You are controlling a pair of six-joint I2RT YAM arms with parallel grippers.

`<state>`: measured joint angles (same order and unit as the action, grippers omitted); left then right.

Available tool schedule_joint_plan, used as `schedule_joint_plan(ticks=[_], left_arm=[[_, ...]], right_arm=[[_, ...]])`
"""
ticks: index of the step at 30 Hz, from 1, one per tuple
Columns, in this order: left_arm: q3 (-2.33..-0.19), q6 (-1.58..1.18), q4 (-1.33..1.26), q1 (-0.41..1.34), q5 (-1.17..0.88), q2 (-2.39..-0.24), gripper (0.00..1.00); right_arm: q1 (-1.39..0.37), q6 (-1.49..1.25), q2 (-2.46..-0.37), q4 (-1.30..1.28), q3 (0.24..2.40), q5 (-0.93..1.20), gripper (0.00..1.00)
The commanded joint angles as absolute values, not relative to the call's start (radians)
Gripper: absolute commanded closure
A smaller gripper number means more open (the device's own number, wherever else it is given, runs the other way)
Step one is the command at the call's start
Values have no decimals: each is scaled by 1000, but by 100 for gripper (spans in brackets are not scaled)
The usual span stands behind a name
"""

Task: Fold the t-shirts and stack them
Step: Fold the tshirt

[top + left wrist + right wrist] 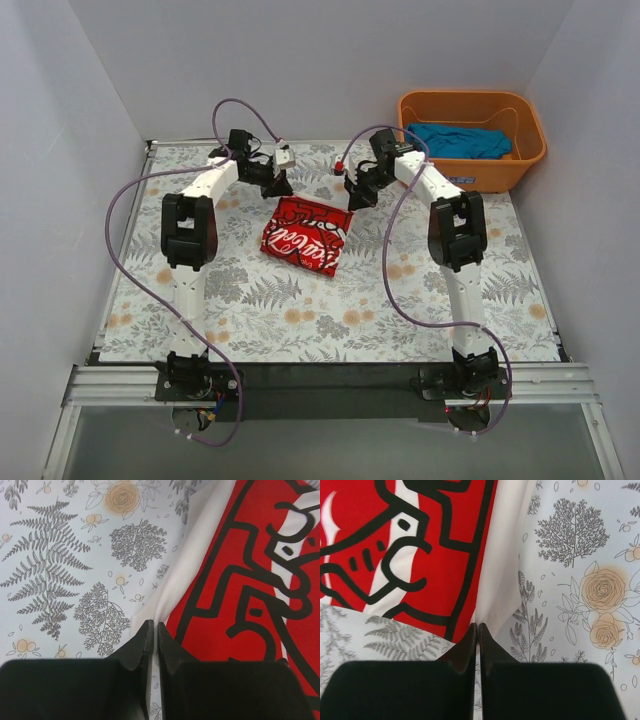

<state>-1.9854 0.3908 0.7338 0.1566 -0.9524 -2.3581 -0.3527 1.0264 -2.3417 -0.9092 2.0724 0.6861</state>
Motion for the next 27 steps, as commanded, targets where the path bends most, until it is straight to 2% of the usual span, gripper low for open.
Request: schedule_joint_plan(ticks=[1,9,19,23,27], left_arm=[[-1973,361,611,152,-841,-2385,100],[-1841,301,623,202,-755,-2332,100],[-1412,247,664,232,-879,-1987,100],[-1388,193,664,210,-882,-1934,100],[-1483,134,699,172,-923,-1963,100]], right_arm=[[-328,1035,-2399,-945,2138,600,99],[-334,1049,-2473,-910,2148,514,99],[-370,1068,-2266,-911,1838,543,99],[-379,1037,-2177,-908,1778,574,99],[-377,1022,-2174,-910,1805,578,99]])
